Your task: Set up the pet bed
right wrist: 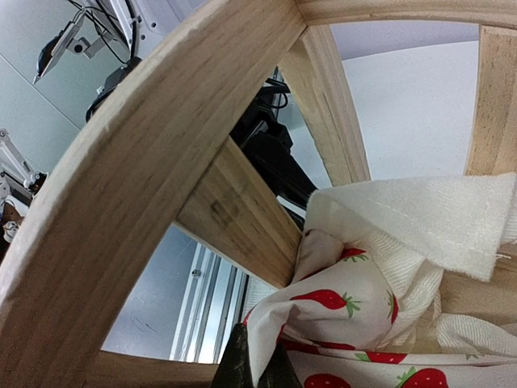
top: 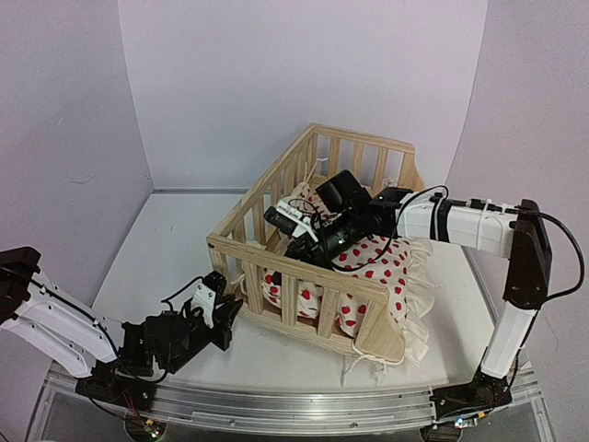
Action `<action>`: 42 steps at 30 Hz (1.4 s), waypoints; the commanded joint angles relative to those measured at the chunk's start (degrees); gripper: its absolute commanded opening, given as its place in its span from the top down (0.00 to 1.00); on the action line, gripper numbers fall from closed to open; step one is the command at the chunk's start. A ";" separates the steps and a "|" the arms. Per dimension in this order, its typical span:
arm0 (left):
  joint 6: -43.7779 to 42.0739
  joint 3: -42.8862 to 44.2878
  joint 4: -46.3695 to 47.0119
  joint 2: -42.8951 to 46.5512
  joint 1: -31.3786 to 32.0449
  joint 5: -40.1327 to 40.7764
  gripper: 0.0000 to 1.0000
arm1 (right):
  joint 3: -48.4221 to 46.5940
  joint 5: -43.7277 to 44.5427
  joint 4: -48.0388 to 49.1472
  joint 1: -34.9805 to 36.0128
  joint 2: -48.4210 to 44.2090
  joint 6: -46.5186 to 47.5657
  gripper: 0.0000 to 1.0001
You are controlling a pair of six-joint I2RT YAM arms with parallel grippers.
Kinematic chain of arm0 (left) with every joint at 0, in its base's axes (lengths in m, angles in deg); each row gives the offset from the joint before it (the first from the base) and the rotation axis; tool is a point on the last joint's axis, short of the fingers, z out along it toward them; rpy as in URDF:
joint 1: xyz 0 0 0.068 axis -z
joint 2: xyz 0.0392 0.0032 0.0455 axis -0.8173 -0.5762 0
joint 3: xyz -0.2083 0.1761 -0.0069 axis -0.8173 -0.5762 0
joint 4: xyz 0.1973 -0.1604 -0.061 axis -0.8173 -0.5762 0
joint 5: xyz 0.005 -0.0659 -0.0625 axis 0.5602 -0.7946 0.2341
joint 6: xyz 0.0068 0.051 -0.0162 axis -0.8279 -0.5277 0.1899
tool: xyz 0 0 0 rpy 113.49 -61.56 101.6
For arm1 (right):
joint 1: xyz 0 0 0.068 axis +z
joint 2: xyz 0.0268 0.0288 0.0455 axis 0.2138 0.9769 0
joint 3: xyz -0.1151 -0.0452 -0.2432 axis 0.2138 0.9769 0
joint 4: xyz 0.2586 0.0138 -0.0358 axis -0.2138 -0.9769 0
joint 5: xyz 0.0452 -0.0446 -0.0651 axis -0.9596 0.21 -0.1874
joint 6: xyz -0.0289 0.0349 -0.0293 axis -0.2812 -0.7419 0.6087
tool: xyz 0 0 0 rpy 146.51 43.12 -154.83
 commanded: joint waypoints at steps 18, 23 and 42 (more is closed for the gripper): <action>-5.43 8.68 10.31 -10.19 -1.71 9.04 0.73 | -2.21 -7.82 -1.54 1.26 -1.09 -0.37 1.00; -6.15 8.48 9.83 -9.01 -3.08 5.76 0.84 | -2.17 -7.15 -1.62 1.30 -1.39 -0.55 1.00; 16.90 18.83 -52.97 23.86 -3.32 -35.61 1.00 | -2.03 9.40 -0.84 1.26 -2.19 -10.60 0.99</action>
